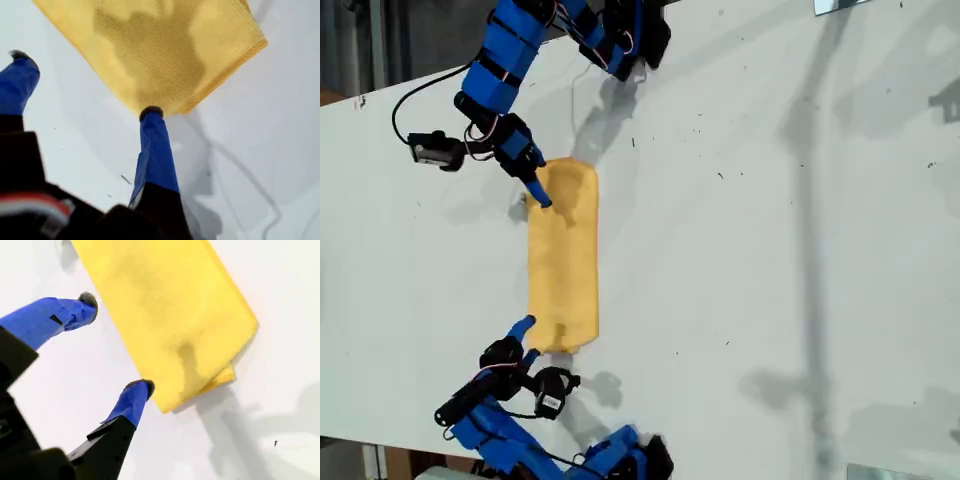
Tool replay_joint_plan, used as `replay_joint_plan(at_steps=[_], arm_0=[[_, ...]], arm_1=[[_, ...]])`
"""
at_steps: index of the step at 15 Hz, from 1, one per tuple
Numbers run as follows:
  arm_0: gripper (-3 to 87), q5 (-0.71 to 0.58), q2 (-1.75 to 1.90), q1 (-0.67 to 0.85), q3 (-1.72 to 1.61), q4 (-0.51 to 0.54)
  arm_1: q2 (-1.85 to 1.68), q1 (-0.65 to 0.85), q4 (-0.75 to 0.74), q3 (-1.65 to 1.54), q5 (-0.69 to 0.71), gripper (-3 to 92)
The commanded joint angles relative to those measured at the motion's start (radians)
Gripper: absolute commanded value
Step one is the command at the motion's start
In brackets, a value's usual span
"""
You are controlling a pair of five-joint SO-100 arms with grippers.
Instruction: Grasp corners of a square towel and fold twice.
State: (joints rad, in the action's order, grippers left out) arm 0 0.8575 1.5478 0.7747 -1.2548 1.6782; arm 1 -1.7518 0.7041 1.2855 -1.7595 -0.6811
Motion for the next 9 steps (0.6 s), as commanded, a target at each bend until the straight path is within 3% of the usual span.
replay_joint_plan(at_steps=[1,4,6,9], arm_0=[[24.5,-0.008,0.130,0.041,-0.020,0.008],[23.3,0.040,0.179,0.057,-0.153,-0.037],[22.4,0.086,0.299,0.038,-0.316,-0.126],[21.3,0.137,0.594,0.029,-0.511,-0.133]], arm_1=[[-0.037,0.043,0.014,0.061,0.025,41.1],[0.103,0.186,-0.026,0.028,0.060,41.3],[0.273,0.219,-0.086,0.023,0.067,42.1],[0.575,0.227,-0.063,0.215,0.109,40.0]])
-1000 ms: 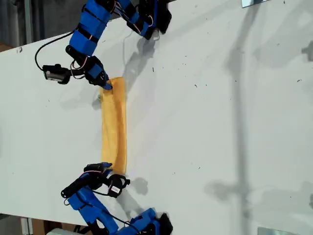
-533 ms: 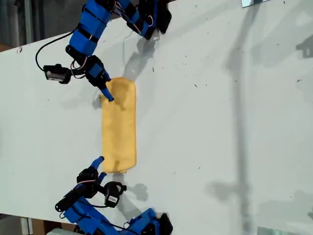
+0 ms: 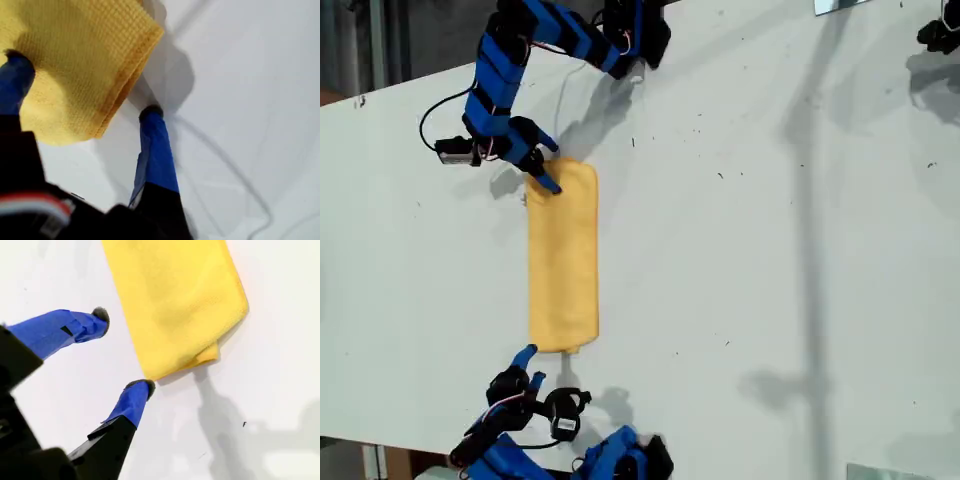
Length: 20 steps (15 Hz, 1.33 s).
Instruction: Grasp corners of a square towel and fold twice.
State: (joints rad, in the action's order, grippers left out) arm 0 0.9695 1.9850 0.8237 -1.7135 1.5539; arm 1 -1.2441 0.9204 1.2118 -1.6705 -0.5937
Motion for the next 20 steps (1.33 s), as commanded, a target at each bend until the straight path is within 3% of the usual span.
replay_joint_plan(at_steps=[1,2,3,9,12,16,20], arm_0=[[21.3,0.051,0.270,-0.031,-0.135,-0.006],[21.2,0.075,0.376,-0.044,-0.229,-0.012],[21.1,0.101,0.462,-0.051,-0.324,-0.031],[19.7,0.245,0.655,-0.144,-0.798,-0.316],[19.4,0.295,0.735,-0.175,-0.997,-0.433],[19.1,0.318,0.732,-0.202,-1.127,-0.561],[19.2,0.301,0.713,-0.184,-1.160,-0.618]], arm_1=[[0.133,0.014,0.029,0.175,0.026,26.8],[0.163,0.032,0.037,0.181,0.012,7.9],[0.161,0.057,0.044,0.167,0.012,0.0],[-0.222,0.172,-0.038,-0.265,-0.106,0.0],[-0.626,0.118,0.091,-0.316,-0.213,0.0],[-0.868,0.132,0.270,-0.103,-0.305,0.0],[-0.348,-0.153,0.213,0.419,-0.247,-0.1]])
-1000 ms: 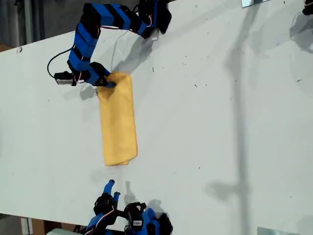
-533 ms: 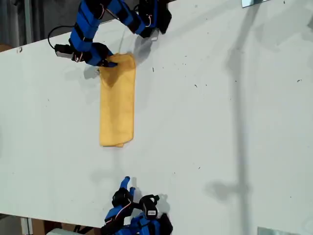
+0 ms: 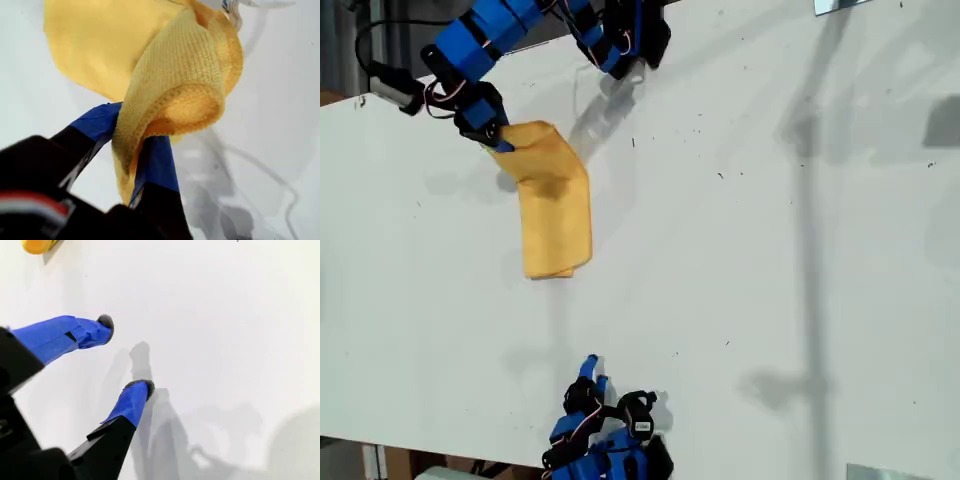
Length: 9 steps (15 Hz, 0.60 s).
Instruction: Grasp corners of a square towel and fold twice.
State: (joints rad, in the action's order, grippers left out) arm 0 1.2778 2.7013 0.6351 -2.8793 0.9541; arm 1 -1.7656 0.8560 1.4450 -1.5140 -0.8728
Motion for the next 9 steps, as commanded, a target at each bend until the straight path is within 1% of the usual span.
replay_joint_plan(at_steps=[1,2,3,6,9], arm_0=[[19.3,-0.006,-0.005,0.005,0.002,-0.023],[19.3,-0.006,-0.006,0.009,-0.002,-0.023],[19.3,-0.009,-0.011,0.014,-0.002,-0.026],[19.4,-0.006,-0.021,0.015,-0.002,-0.031],[19.5,-0.006,-0.031,0.018,0.000,-0.034]], arm_1=[[0.333,-0.144,-0.015,0.445,0.052,-0.1],[0.466,-0.189,-0.020,0.604,0.074,-0.1],[0.525,-0.219,-0.098,0.646,0.110,-0.1],[0.592,-0.316,-0.302,0.615,0.252,-0.1],[0.661,-0.341,-0.371,0.614,0.259,-0.1]])
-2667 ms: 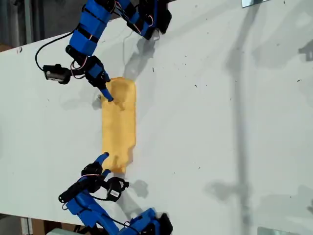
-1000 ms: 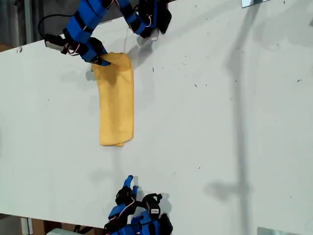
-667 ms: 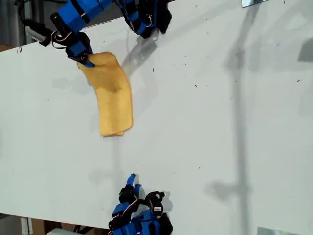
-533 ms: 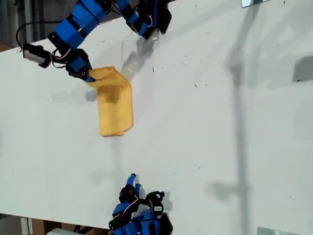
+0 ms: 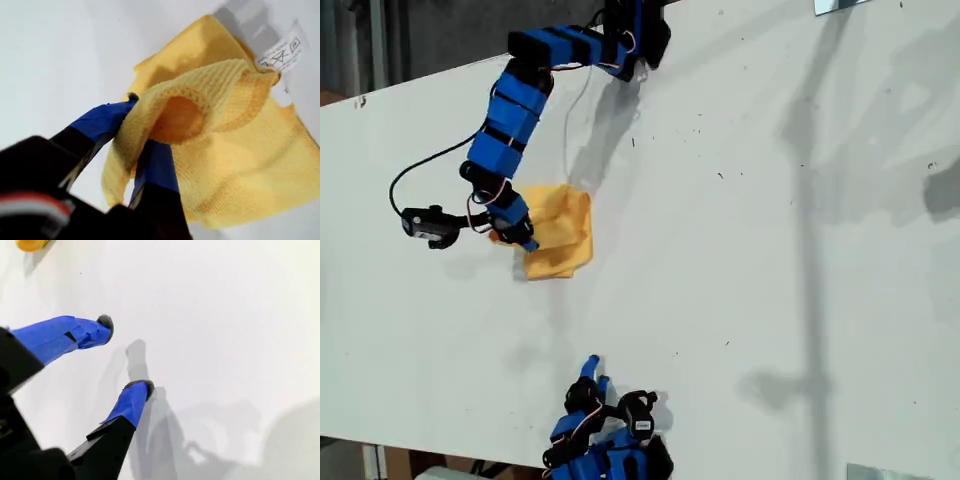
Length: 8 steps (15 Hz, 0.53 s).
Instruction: Grasp corners of a square towel and fold twice.
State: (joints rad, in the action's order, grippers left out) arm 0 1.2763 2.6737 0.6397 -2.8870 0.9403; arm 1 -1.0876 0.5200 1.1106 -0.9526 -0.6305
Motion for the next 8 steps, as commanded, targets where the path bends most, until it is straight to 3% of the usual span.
replay_joint_plan(at_steps=[1,3,8], arm_0=[[19.5,-0.003,-0.003,0.014,0.008,-0.020],[19.5,-0.003,-0.003,0.014,0.008,-0.020],[19.5,-0.003,-0.005,0.014,0.008,-0.021]], arm_1=[[-0.003,-0.008,-0.055,0.052,0.028,-0.1],[0.011,-0.009,-0.087,0.044,0.043,23.1],[-0.132,-0.018,-0.058,0.038,0.104,28.9]])
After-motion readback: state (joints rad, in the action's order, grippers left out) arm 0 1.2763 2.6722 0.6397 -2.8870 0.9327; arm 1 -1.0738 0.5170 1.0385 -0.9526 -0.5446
